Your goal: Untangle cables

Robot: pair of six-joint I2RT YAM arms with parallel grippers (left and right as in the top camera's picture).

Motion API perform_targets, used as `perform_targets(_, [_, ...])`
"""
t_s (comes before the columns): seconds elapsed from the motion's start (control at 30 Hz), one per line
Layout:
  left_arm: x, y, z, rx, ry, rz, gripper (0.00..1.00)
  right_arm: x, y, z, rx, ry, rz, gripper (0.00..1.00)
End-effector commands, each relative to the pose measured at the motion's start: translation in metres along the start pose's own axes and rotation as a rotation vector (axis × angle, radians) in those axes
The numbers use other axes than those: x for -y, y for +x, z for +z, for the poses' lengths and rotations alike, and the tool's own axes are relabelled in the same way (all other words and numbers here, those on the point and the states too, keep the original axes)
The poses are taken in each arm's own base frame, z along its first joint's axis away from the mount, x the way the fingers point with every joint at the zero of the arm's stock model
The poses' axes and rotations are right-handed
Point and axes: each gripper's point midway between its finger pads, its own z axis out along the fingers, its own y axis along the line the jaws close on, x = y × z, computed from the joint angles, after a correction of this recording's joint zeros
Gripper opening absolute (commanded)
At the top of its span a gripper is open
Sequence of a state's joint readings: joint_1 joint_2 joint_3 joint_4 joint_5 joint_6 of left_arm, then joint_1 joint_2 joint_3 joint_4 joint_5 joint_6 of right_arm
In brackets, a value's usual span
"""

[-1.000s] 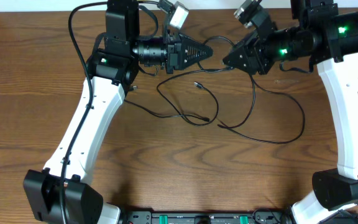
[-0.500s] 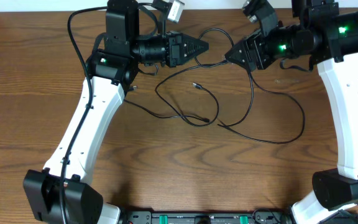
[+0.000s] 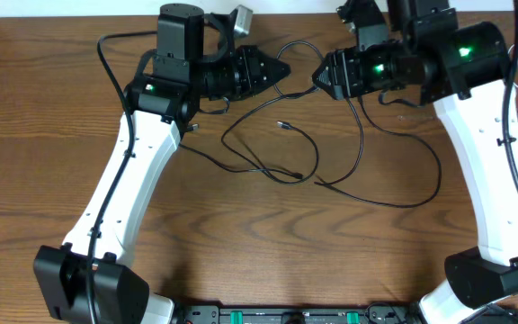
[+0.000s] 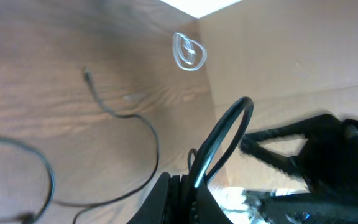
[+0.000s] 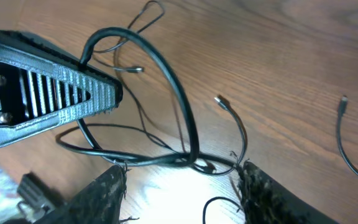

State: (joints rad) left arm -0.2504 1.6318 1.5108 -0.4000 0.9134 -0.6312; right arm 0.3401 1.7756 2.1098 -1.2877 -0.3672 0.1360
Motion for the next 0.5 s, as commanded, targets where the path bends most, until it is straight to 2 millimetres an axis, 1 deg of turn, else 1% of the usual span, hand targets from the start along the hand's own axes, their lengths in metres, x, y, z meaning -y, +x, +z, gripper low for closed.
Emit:
perform_targets(0.0, [-0.013,-0.01,-0.003,0.061,-0.076,-0.184,0.07,0.006,0.0,0.006,0.003,0.075,0.054,0.52])
perform_targets(0.03, [-0.013,-0.01,-0.003,0.062,-0.075,-0.227,0.07,0.003,0.001,0.01,0.0,0.069,0.051,0.49])
perform_targets(0.1, [-0.013,-0.01,-0.003,0.063,-0.074,-0.258,0.07,0.001,0.003,0.015,-0.012,0.066,0.047,0.47])
perform_targets(0.23, [-0.013,-0.01,-0.003,0.064,-0.074,-0.261,0.08,-0.005,0.011,0.03,-0.041,0.048,0.006,0.4])
perform_targets(0.33, [-0.014,-0.011,-0.003,0.064,-0.077,-0.224,0.07,-0.014,0.016,0.039,-0.055,0.008,-0.062,0.4])
perform_targets(0.47, [-0.014,-0.009,-0.003,0.055,-0.08,-0.155,0.07,-0.012,0.013,0.04,-0.043,0.01,-0.059,0.46])
